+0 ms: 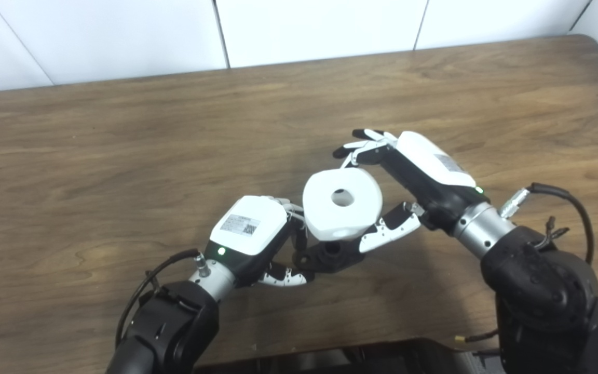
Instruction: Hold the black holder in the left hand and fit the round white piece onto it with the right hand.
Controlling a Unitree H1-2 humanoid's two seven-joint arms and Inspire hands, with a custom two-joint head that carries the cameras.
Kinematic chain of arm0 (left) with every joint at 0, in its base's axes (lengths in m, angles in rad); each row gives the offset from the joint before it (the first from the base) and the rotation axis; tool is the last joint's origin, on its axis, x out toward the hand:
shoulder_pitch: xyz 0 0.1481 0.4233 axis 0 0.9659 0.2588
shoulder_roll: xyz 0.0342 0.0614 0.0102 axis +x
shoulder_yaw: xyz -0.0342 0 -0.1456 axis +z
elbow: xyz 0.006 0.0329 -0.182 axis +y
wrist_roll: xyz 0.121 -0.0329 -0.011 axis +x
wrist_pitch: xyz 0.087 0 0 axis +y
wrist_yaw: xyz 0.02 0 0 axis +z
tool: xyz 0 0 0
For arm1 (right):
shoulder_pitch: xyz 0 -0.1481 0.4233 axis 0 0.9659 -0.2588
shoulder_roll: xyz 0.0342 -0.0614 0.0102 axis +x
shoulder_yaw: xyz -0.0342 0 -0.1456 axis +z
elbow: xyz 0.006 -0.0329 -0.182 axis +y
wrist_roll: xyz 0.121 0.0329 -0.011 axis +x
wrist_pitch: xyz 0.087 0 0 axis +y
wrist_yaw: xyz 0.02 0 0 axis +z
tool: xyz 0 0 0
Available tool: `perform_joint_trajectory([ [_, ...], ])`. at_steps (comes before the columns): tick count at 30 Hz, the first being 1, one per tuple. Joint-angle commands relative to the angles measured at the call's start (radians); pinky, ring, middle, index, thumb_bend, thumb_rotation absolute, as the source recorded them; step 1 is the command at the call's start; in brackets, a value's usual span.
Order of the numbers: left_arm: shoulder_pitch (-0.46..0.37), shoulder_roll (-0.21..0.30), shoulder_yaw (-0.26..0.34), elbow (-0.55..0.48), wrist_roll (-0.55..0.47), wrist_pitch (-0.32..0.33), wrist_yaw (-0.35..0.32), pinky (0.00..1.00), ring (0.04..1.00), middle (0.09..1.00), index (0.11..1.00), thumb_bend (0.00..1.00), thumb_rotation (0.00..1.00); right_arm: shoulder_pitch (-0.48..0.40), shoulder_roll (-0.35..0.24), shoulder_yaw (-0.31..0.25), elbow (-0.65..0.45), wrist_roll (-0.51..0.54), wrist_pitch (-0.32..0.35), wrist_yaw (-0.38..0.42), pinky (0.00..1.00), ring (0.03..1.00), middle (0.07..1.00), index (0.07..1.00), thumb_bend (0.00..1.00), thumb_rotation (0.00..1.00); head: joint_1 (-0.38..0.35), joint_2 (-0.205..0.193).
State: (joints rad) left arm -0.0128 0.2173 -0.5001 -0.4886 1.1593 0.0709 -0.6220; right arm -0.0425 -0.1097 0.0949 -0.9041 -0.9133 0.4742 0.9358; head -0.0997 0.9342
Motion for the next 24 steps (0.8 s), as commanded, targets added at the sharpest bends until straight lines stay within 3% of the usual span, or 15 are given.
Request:
perform_joint_trajectory([
  [1,0.013,0.003,-0.014,0.027,0.024,0.006,-0.063,0.85,0.850,0.796,0.490,0.52,0.06,-0.025,0.013,-0.009,-0.035,0.007,-0.005,0.007,1.00,0.961,0.824,0.483,0.52,0.14,0.000,0.001],
  [24,0.021,-0.006,0.008,-0.009,0.024,0.007,-0.095,0.85,0.846,0.789,0.489,0.52,0.06,0.028,0.023,0.037,-0.011,-0.014,-0.014,-0.019,0.99,0.954,0.823,0.484,0.52,0.14,-0.028,0.024],
])
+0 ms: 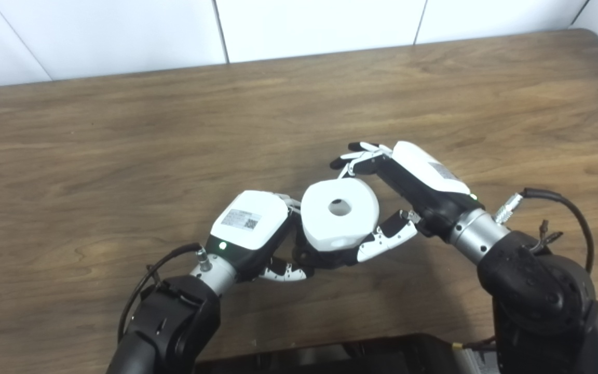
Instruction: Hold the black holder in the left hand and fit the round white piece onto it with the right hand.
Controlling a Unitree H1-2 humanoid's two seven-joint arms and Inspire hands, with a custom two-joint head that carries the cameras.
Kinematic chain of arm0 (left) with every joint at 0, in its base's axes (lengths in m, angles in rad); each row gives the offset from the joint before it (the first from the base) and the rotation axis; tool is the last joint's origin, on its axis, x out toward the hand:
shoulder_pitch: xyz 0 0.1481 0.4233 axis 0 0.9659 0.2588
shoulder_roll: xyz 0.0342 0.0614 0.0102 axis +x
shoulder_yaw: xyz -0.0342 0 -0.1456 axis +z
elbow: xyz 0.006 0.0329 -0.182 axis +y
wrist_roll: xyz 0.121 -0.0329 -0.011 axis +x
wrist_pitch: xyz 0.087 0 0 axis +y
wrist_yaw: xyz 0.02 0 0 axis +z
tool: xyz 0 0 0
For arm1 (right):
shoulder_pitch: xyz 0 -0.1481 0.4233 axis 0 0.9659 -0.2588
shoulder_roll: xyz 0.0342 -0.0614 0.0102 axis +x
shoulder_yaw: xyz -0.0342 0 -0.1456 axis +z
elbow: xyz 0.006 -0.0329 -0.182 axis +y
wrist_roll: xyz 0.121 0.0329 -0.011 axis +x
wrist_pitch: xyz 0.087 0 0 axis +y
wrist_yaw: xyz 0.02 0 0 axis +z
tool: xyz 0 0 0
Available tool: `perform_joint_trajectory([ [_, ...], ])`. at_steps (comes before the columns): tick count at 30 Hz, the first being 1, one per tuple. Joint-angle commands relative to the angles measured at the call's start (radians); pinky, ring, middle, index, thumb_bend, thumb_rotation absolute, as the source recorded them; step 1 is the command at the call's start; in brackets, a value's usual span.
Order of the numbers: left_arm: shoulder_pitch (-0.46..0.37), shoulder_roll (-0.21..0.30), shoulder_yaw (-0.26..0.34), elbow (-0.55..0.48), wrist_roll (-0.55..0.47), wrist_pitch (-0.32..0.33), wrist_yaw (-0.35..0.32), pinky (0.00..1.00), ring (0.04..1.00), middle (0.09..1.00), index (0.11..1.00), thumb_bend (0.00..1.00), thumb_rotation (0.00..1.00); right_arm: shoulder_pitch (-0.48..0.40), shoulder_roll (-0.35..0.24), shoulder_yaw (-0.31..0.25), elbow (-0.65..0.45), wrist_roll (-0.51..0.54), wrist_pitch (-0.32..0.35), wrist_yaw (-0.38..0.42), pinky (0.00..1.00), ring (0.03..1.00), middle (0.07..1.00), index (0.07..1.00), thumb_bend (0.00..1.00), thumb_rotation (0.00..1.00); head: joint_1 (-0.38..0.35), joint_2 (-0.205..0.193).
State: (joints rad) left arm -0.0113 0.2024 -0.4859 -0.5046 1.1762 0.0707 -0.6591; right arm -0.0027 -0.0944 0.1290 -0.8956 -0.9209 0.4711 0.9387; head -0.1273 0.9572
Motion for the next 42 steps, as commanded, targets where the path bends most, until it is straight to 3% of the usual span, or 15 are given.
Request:
perform_joint_trajectory([
  [1,0.020,0.008,-0.005,0.005,0.009,0.007,-0.062,0.85,0.848,0.790,0.489,0.52,0.06,-0.010,0.008,0.005,-0.018,-0.010,-0.011,-0.022,0.99,0.956,0.822,0.483,0.52,0.14,-0.001,0.001],
  [20,0.022,0.001,0.001,-0.011,0.011,0.001,-0.074,0.85,0.846,0.787,0.489,0.52,0.06,0.017,0.003,0.037,0.007,-0.047,-0.034,-0.035,1.00,0.958,0.813,0.482,0.52,0.14,-0.009,0.006],
  [42,0.019,-0.011,0.006,-0.020,0.006,-0.002,-0.089,0.84,0.846,0.788,0.489,0.52,0.06,0.056,-0.023,0.054,0.077,-0.038,-0.107,-0.143,1.00,0.956,0.817,0.482,0.52,0.14,-0.014,0.008],
])
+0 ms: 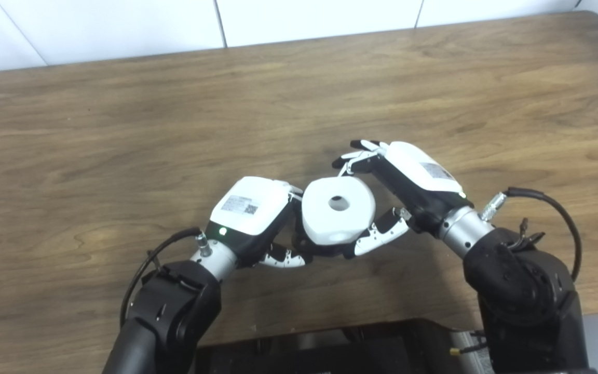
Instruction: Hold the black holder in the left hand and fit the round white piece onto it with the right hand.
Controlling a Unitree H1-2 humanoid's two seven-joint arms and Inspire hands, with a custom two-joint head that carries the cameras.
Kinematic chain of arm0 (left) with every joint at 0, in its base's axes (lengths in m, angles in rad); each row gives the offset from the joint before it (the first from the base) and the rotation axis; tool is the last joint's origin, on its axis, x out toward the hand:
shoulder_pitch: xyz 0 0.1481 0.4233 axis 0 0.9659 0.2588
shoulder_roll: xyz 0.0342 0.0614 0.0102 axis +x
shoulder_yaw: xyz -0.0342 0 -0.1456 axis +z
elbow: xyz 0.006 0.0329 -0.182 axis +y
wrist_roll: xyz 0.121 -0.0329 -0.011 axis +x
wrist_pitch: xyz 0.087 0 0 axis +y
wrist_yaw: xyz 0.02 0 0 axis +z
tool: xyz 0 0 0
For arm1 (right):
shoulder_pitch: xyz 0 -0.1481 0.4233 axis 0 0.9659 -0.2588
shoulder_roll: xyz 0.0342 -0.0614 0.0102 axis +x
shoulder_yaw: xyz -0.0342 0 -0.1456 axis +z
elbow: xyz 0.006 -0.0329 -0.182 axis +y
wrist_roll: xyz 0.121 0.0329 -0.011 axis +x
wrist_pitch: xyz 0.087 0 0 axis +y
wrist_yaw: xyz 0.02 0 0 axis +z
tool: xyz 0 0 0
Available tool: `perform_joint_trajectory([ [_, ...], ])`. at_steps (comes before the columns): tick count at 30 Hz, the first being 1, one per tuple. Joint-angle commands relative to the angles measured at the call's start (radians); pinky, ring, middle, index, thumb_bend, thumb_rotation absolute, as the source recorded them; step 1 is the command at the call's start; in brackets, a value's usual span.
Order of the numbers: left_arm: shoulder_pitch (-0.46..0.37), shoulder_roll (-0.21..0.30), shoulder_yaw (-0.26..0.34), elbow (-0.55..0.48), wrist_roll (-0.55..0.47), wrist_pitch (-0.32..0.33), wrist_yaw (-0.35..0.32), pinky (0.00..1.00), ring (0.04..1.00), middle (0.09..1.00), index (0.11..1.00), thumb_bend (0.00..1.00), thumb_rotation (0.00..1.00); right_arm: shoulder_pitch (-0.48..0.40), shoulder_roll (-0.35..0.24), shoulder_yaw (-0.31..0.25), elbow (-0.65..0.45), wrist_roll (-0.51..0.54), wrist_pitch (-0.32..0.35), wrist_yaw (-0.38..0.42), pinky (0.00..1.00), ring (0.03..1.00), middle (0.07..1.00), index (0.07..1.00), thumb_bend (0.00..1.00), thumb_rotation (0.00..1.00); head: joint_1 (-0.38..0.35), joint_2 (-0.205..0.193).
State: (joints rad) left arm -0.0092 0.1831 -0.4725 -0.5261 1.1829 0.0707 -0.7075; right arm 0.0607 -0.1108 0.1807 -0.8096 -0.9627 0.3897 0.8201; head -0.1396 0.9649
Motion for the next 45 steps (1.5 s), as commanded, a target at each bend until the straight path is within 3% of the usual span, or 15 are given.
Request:
perform_joint_trajectory([
  [1,0.017,0.008,-0.006,0.002,-0.002,-0.004,-0.036,0.84,0.845,0.787,0.489,0.52,0.06,-0.007,-0.007,0.003,-0.009,0.004,-0.026,-0.025,1.00,0.957,0.817,0.482,0.52,0.14,-0.001,0.000],
  [25,0.007,-0.002,-0.004,0.004,0.009,-0.007,-0.045,0.84,0.846,0.786,0.490,0.52,0.06,-0.003,-0.019,0.055,0.015,0.004,-0.045,-0.059,1.00,0.950,0.818,0.483,0.52,0.14,-0.008,0.006],
  [45,0.007,-0.002,-0.002,-0.001,0.008,-0.011,-0.047,0.84,0.844,0.785,0.489,0.52,0.06,0.037,-0.102,-0.013,-0.029,0.058,-0.018,-0.052,1.00,0.966,0.812,0.483,0.52,0.14,-0.013,0.011],
])
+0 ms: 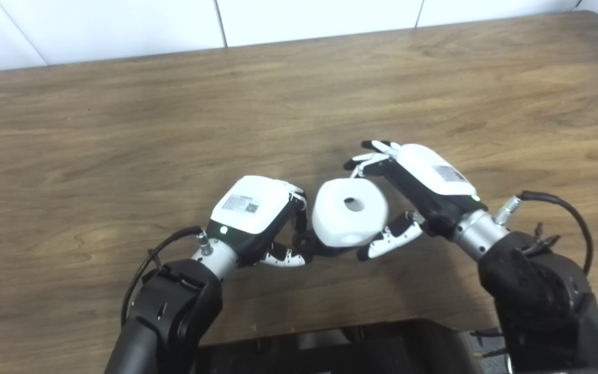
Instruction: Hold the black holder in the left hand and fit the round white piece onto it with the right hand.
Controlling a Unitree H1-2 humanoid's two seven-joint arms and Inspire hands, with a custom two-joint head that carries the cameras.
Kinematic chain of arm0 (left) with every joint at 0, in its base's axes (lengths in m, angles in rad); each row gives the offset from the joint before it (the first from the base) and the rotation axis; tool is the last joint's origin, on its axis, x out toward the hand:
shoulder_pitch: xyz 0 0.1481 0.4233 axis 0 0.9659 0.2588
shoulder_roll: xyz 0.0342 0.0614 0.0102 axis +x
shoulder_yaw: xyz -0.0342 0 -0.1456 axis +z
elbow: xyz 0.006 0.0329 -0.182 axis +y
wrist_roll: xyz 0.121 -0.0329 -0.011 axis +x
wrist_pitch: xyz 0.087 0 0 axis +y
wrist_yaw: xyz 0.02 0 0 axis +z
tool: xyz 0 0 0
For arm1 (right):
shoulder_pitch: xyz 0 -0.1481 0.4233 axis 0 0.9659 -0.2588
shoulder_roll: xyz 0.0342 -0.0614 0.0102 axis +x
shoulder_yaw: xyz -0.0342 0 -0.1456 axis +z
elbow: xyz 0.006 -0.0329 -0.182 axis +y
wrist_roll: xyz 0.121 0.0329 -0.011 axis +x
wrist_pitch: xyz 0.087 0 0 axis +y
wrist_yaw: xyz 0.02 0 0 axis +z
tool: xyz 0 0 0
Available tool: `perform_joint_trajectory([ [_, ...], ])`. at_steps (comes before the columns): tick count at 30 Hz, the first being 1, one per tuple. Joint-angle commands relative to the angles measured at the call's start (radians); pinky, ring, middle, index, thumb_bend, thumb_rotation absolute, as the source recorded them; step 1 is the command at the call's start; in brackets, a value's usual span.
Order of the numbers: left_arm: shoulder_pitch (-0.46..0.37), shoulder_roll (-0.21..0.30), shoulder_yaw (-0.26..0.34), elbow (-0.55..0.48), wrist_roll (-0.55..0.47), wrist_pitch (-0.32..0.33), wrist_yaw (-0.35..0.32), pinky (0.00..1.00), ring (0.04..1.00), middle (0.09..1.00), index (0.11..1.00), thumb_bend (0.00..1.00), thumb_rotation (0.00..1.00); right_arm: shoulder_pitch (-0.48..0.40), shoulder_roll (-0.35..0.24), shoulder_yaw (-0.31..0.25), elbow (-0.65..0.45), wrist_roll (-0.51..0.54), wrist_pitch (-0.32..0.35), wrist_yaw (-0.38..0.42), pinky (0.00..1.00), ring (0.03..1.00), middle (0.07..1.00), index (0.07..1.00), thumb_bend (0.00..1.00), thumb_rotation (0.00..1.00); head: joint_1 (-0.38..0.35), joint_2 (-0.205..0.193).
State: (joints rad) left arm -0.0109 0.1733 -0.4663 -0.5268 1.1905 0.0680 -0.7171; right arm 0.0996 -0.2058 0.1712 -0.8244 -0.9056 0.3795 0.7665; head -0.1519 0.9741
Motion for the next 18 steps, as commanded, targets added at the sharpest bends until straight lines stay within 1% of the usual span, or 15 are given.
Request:
perform_joint_trajectory([
  [1,0.009,0.008,-0.008,-0.001,0.000,-0.009,-0.037,0.84,0.843,0.784,0.489,0.52,0.06,0.000,-0.008,-0.005,-0.016,0.002,-0.007,0.001,1.00,0.966,0.812,0.483,0.52,0.14,-0.001,0.001],
  [11,0.007,0.010,-0.007,-0.002,-0.002,-0.012,-0.036,0.83,0.843,0.784,0.489,0.52,0.06,-0.002,0.002,0.002,-0.020,-0.005,-0.009,-0.003,1.00,0.967,0.814,0.483,0.52,0.14,-0.003,0.006],
  [18,0.008,0.003,-0.007,-0.003,-0.006,-0.007,-0.036,0.84,0.842,0.783,0.489,0.52,0.05,-0.008,0.020,0.022,-0.014,-0.035,-0.018,-0.002,1.00,0.966,0.815,0.483,0.53,0.14,0.000,0.007],
])
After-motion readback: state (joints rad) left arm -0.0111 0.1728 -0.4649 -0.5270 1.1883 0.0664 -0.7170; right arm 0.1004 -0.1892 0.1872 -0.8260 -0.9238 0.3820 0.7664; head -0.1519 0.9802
